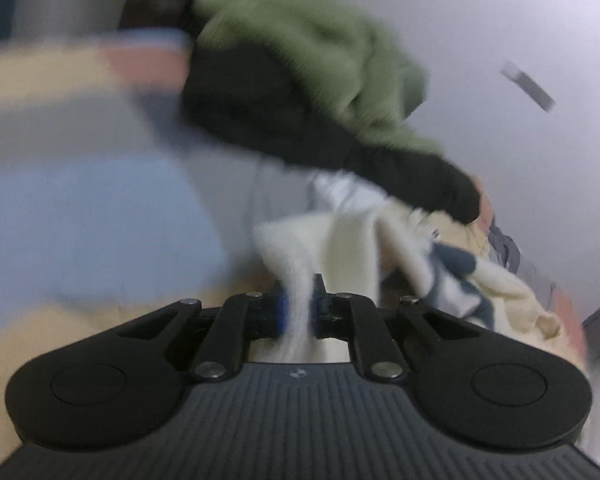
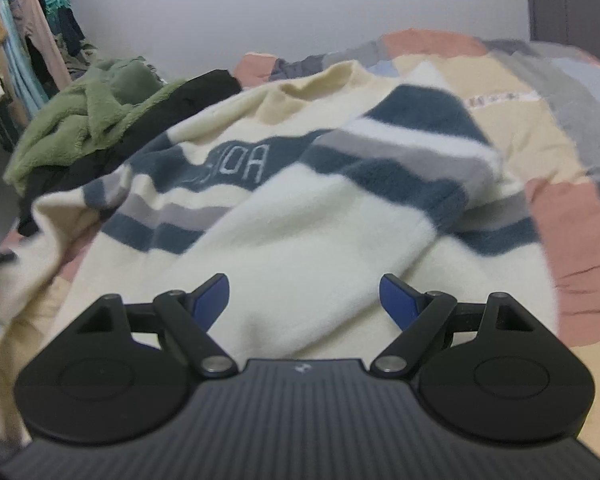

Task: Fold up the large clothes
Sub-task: 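Grasp the sleeve with the left tool and fold it across the body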

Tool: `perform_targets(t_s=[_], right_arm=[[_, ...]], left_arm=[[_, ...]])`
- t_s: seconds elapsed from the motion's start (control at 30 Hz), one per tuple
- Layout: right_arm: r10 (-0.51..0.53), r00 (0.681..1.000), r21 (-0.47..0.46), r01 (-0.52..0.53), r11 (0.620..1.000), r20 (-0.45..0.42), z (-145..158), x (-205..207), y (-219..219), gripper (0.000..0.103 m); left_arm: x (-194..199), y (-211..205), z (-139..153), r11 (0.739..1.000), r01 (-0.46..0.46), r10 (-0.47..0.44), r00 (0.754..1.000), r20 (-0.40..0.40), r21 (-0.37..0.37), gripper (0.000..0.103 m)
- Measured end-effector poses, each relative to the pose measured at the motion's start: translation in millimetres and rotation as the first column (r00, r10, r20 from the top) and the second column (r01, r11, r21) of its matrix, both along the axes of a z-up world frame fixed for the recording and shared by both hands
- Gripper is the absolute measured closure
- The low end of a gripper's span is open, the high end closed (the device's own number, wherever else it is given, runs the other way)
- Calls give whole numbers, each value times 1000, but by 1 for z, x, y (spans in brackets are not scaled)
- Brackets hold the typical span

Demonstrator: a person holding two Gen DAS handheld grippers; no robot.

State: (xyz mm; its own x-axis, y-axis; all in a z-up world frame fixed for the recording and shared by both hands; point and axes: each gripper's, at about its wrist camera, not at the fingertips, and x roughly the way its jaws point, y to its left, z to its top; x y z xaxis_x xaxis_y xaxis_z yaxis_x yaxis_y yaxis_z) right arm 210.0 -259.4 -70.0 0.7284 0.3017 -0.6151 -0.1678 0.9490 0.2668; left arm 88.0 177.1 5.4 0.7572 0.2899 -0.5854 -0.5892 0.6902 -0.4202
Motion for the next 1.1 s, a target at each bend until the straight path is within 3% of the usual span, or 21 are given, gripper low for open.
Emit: perform_targets(t_s=[0.17,0.3,0.4,0.53,0.63,0.73,0.9,1.03,1.07,1.1], right_arm=[[-38,999,-23,38,999,27,7,-5,-10,19],[-93,995,-1,93,996,23,11,-6,-26,19],[-135,990,31,134,990,27,16,-10,-40,19],[-193,980,125,187,974,40,19,-14,-66,19],[-233,972,185,224,957,30,16,-17,-84,19],[-271,962,204,262,943,22,11,-19,-99,19],[-305,952,260,300,918,-19,-2,-13,-115,19],[-288,958,278,282,918,-21,-5,-10,-114,19],[-280,960,281,274,920,-17,-4,-11,-113,19],[-270,963,286,262,922,-12,-3,-11,-111,19]], left_arm=[[4,-35,69,980,80,-95,992,79,181,91],[11,-84,121,941,180,-231,961,153,287,91],[16,-140,150,882,294,-378,908,180,369,91],[22,-225,157,763,468,-581,798,158,445,91],[30,-278,137,687,586,-687,716,122,430,91],[39,-313,97,638,697,-753,654,73,328,91],[46,-333,23,625,769,-776,631,-2,134,91],[43,-324,-1,605,789,-791,611,-29,109,90],[43,-319,-3,601,794,-796,605,-25,95,87],[44,-313,-3,597,800,-801,599,-17,70,73]])
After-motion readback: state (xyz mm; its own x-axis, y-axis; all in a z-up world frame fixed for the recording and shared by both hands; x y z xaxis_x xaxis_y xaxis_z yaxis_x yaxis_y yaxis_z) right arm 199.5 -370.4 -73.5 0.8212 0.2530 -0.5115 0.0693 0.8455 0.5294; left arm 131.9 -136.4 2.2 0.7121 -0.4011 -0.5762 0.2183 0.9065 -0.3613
